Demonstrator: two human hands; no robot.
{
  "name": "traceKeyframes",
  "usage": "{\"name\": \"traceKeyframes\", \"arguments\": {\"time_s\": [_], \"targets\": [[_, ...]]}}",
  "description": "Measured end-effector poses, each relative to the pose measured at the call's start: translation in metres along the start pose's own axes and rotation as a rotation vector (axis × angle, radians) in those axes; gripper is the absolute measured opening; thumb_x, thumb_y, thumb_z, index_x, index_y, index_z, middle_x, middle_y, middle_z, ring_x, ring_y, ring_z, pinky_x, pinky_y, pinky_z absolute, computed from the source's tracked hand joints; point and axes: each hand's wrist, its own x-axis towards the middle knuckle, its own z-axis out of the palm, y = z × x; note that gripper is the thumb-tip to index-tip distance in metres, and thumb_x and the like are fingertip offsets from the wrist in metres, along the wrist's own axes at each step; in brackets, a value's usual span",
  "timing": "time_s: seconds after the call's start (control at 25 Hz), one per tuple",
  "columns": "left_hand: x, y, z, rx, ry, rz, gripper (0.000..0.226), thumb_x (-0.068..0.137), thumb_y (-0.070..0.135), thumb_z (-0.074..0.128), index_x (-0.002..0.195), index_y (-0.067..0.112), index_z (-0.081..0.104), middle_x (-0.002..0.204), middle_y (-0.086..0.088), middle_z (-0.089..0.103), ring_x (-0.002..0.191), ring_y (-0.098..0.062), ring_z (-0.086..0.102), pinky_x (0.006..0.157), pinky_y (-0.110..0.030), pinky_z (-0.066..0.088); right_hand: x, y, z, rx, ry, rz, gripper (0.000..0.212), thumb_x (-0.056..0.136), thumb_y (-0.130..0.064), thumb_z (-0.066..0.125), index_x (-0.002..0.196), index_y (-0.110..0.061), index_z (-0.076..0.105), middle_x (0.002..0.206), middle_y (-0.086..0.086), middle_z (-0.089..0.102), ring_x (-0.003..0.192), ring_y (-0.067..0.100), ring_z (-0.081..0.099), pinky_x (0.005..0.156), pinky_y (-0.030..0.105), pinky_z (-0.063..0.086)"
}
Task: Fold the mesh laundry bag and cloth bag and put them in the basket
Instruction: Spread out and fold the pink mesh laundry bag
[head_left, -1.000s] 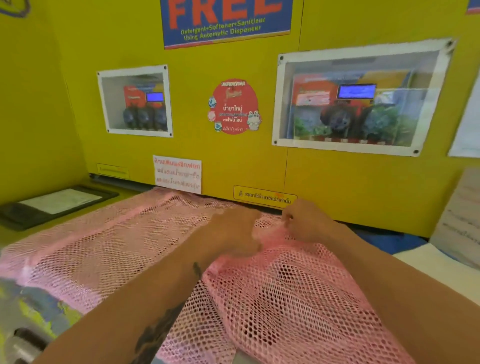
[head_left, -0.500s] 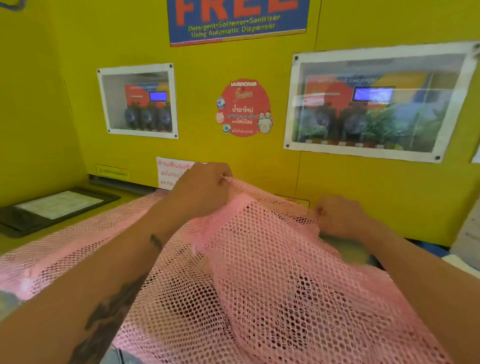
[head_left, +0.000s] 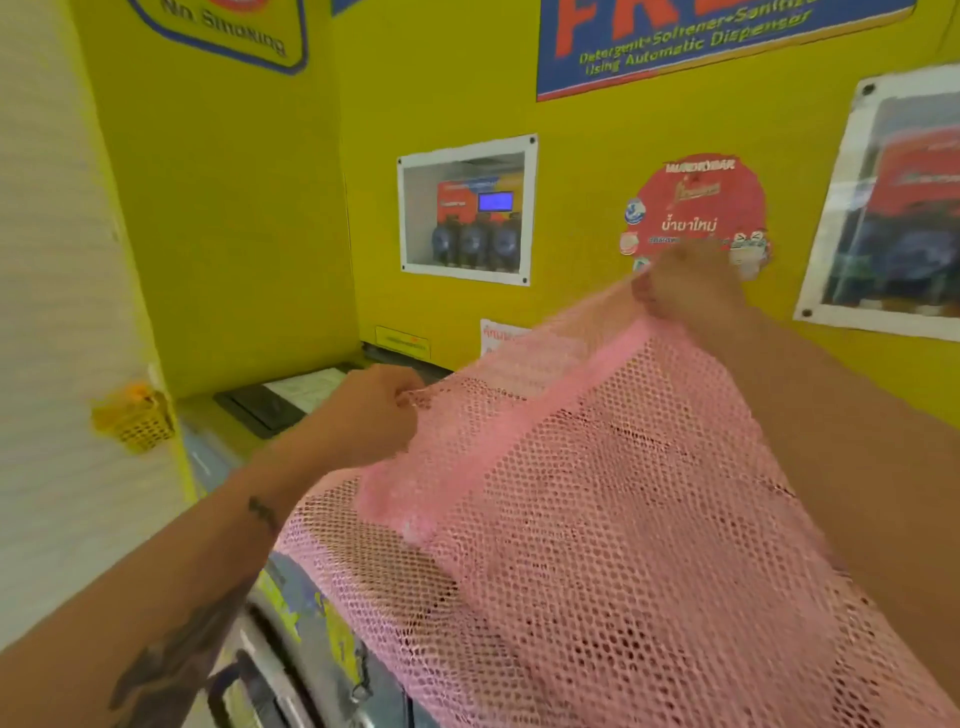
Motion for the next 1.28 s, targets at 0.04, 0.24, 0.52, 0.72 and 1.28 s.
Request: {"name": "traceKeyframes", "arguments": {"time_s": [0.04, 0.24, 0.52, 0.72, 1.28], "targets": [[0.005, -0.013, -0.007, -0.013, 0.005, -0.013, 0.021, 0.088, 0.009, 0.047, 0.081, 0.022, 0.063, 0.071, -0.005, 0.069, 0.069, -0.024, 0.068, 0.062, -0.036, 0.052, 0.001, -0.010, 0.019, -0.088, 0.014, -0.072, 0.014, 0.083, -0.010, 0.050, 0.085, -0.007, 0.064, 0.083, 0.012, 0.067, 0.073, 0.025, 0.064, 0.061, 0.035, 0.050], [0.038, -0.103, -0.020, 0.053, -0.059, -0.067, 0.022, 0.095, 0.016, 0.046, 0.091, 0.011, 0.067, 0.084, -0.012, 0.067, 0.064, -0.021, 0.059, 0.056, -0.027, 0.042, 0.012, 0.000, 0.138, -0.440, -0.214, -0.158, 0.020, 0.090, -0.011, 0.045, 0.093, -0.004, 0.064, 0.100, 0.018, 0.065, 0.093, 0.034, 0.061, 0.067, 0.034, 0.045], [0.076, -0.205, -0.035, 0.004, -0.119, -0.189, 0.016, 0.092, 0.018, 0.058, 0.093, 0.031, 0.068, 0.083, 0.004, 0.068, 0.070, -0.016, 0.066, 0.058, -0.029, 0.049, 0.024, 0.026, 0.265, -0.633, -0.406, -0.017, 0.022, 0.095, -0.010, 0.048, 0.109, -0.004, 0.063, 0.105, 0.015, 0.065, 0.094, 0.029, 0.062, 0.080, 0.041, 0.053], [0.093, -0.251, -0.033, 0.190, -0.123, -0.306, 0.023, 0.090, 0.019, 0.056, 0.109, 0.031, 0.062, 0.110, -0.003, 0.064, 0.086, -0.019, 0.063, 0.072, -0.032, 0.051, 0.030, 0.031, 0.303, -0.720, -0.635, -0.049, 0.038, 0.094, -0.016, 0.054, 0.132, -0.019, 0.051, 0.132, 0.007, 0.053, 0.109, 0.025, 0.053, 0.081, 0.032, 0.044], [0.084, -0.220, 0.035, 0.229, -0.423, 0.017, 0.063, 0.089, 0.068, 0.036, 0.147, 0.047, 0.027, 0.161, 0.010, 0.019, 0.147, -0.016, 0.019, 0.119, -0.055, 0.009, -0.009, 0.093, 0.257, -0.719, -0.680, -0.060, 0.046, 0.096, -0.017, 0.052, 0.142, -0.021, 0.049, 0.145, 0.003, 0.049, 0.128, 0.023, 0.048, 0.103, 0.028, 0.038]]}}
